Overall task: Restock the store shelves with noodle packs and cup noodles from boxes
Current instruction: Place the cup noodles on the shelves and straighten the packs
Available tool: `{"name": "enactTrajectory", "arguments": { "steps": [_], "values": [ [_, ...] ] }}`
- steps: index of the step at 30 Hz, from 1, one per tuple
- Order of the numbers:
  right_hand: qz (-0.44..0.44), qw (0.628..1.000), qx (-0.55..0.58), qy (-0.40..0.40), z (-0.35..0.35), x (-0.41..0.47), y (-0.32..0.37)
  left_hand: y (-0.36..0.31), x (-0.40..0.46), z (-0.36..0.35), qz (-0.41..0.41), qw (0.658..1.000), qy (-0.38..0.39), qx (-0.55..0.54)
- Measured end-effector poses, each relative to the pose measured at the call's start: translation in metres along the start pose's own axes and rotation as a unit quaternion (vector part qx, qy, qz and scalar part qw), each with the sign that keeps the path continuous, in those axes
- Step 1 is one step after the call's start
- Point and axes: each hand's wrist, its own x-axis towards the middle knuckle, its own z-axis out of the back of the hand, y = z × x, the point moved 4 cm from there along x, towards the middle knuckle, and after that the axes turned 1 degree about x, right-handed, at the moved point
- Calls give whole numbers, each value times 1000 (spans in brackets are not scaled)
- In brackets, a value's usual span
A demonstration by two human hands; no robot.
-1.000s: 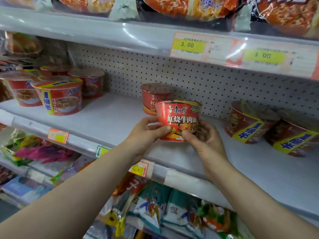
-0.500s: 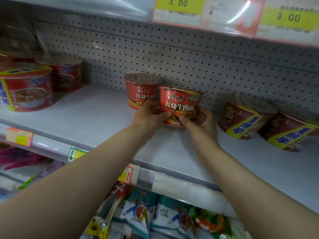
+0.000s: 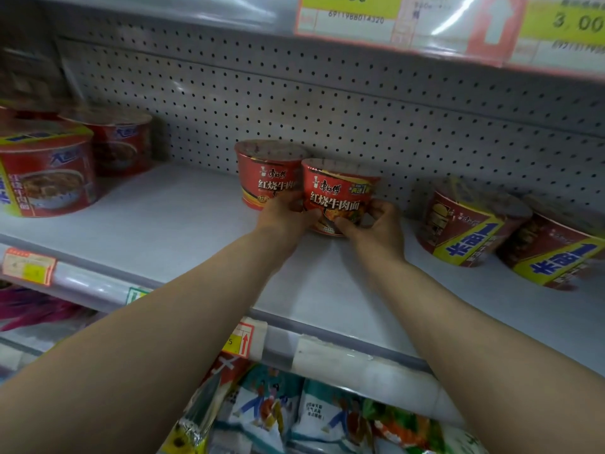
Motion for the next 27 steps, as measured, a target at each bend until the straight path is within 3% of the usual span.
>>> {"name": "enactTrajectory", "arguments": {
  "steps": [15,22,27],
  "values": [
    [-31,998,-2,46,-4,-2,4,-1,-13,-11,40,999,4,4],
    [-58,997,11,45,18,-13,8,-19,-47,-15,29,996,-65,50],
    [-86,993,59,49,45,-38,17,-35,-96,-22,42,994,-96,11]
  ]
}}
